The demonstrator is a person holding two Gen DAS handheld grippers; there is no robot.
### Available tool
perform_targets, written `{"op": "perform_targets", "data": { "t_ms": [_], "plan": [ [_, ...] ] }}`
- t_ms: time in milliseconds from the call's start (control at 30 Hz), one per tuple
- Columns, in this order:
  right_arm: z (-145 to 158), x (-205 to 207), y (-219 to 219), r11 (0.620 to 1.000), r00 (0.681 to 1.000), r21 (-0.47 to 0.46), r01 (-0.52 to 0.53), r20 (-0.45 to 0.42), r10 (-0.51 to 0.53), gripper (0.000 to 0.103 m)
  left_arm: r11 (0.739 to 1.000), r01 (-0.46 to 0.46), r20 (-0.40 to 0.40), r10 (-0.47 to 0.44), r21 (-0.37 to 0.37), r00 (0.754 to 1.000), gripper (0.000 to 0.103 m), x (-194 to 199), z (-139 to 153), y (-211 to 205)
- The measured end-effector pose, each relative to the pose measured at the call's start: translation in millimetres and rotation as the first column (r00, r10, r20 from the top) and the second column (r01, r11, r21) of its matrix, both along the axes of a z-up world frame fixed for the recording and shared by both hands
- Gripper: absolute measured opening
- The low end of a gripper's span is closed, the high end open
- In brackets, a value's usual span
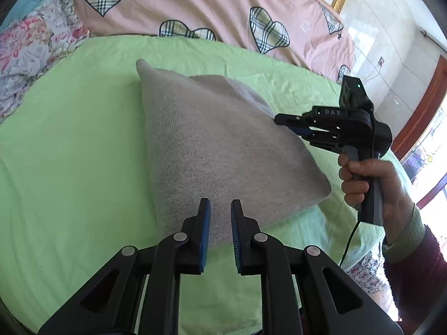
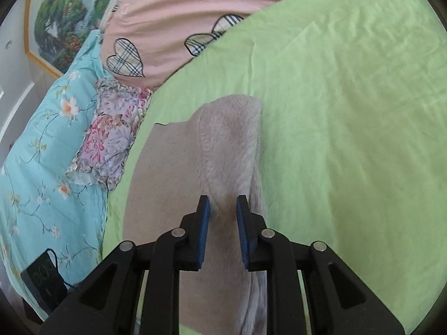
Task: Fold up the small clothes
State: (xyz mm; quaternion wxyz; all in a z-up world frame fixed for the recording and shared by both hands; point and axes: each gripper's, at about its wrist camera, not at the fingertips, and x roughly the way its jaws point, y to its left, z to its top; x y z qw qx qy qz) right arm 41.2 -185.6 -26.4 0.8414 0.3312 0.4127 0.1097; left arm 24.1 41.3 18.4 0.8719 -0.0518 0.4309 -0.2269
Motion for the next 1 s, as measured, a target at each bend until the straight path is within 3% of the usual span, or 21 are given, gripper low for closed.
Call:
{"op": "perform_targets", "data": {
  "t_ms": [100,200,300,367,400,533,600,667,700,733,900,1000],
  "plan": [
    [-6,10,0,1.000,1.000,0.010,-0.020,-0.014,0.020,0.022,1.000,0.014,-0.035,-0.014,0.003,0.999,0.015,4,-12,-3],
    [6,13,2,0.999,0.999,-0.033,-0.027,0.027,0.028,0.000,1.000,0.017,-0.048,-0.017,0.008,0.999,0.015,9,-16,-7],
    [22,10,-12,0.999,0.996,-0.029,0.032,0.085,-0.030,0.000,1.000,0.024,-0.045,-0.024,0.000,0.999,0.016,11,-13,-7],
    [22,10,-27,0.996,0.993,-0.014,0.091,0.073,-0.090,0.001,1.000,0.020,-0.035,-0.019,0.008,0.999,0.017,14,-10,-8],
    [18,12,-31,0.996,0.995,0.005,0.092,0.047,-0.093,0.006,1.000,0.019,-0.035,-0.019,0.003,0.999,0.017,15,-9,-7],
    [2,17,-28,0.998,0.998,0.033,0.057,-0.003,-0.057,0.043,1.000,0.011,-0.044,-0.011,-0.009,0.999,0.019,15,-10,-5],
    [-3,19,-21,0.999,0.999,0.043,0.033,-0.011,-0.033,0.044,1.000,0.013,-0.045,-0.013,-0.010,0.999,0.021,15,-11,-6],
    [-5,22,-14,1.000,1.000,0.025,0.008,0.000,-0.008,0.040,1.000,0.013,-0.054,-0.013,-0.002,0.998,0.021,15,-14,-7],
    [-4,24,-11,1.000,1.000,0.004,0.000,-0.001,0.000,0.020,1.000,0.012,-0.059,-0.012,0.005,0.998,0.021,15,-16,-8],
    [-3,27,-8,1.000,1.000,-0.015,-0.009,-0.005,0.009,0.008,1.000,0.013,-0.064,-0.013,0.008,0.998,0.021,15,-16,-9],
    [31,29,-14,0.998,0.994,-0.065,0.017,0.105,-0.010,0.007,0.999,0.031,-0.057,-0.030,0.017,0.998,0.021,17,-16,-12],
    [17,40,-11,0.986,0.999,-0.166,0.014,0.036,-0.008,0.007,0.998,0.033,-0.070,-0.030,0.048,0.997,0.021,22,-31,-16]
  ]
}}
